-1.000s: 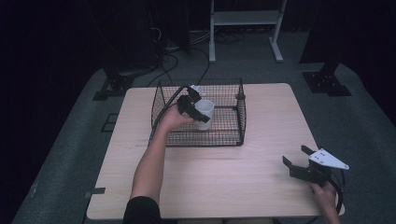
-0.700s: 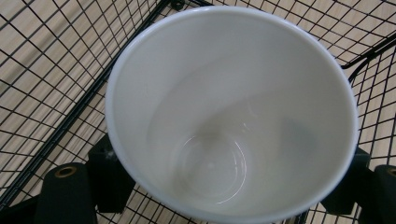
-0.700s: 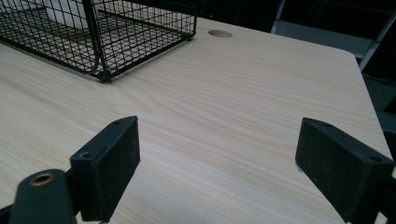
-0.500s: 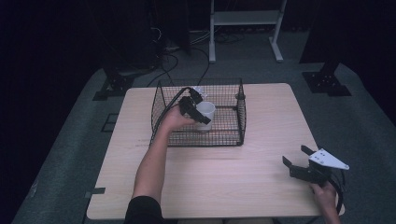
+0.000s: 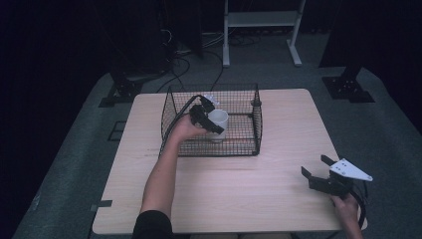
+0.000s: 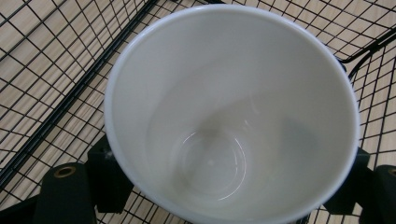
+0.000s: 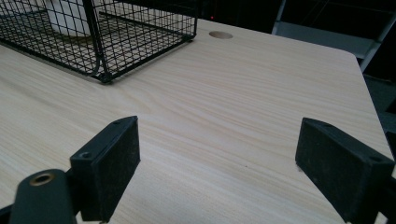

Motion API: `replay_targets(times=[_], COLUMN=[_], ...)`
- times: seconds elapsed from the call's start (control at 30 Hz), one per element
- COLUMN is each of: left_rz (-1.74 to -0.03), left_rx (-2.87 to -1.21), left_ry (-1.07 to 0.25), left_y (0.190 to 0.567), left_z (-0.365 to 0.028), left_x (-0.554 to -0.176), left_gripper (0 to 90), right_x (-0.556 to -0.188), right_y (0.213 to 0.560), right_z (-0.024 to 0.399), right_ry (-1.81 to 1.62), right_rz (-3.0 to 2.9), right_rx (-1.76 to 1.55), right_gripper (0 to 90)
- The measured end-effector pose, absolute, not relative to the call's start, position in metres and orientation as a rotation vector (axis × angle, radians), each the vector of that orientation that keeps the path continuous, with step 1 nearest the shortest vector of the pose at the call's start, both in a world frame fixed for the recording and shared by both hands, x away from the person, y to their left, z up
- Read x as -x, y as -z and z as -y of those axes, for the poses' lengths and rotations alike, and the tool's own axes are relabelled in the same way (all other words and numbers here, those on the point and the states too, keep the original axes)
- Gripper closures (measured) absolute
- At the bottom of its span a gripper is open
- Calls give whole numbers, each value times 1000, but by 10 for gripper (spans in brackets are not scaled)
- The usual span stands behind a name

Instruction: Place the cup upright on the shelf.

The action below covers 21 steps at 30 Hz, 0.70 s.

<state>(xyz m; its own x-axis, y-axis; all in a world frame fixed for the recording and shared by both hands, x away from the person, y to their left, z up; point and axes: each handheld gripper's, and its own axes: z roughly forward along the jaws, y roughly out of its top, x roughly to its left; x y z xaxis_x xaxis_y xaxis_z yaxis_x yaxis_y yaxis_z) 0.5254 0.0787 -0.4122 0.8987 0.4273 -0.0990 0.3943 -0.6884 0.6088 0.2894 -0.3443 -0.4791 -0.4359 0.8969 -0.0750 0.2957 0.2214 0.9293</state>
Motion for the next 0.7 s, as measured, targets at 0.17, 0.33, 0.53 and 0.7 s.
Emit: replay_targets(times=[0.17, 0.33, 0.53, 0.7], left_rz=[-580, -574, -573, -578], left_rx=[-2421, -2427, -2419, -2390], left_ry=[-77, -85, -115, -139], left_y=[413, 412, 408, 400], left_z=[-81, -80, -79, -83], left_x=[-525, -524, -522, -519], left_gripper=[208, 199, 127, 85], right_x=[-290, -289, -290, -290], right_y=[479, 479, 479, 479], right_z=[345, 345, 345, 344], right_ry=[-1214, -1215, -1215, -1214], right_rz=[-1857, -1857, -1860, -1858], right_rx=[-1106, -1105, -1104, -1104], right_gripper=[131, 131, 131, 131])
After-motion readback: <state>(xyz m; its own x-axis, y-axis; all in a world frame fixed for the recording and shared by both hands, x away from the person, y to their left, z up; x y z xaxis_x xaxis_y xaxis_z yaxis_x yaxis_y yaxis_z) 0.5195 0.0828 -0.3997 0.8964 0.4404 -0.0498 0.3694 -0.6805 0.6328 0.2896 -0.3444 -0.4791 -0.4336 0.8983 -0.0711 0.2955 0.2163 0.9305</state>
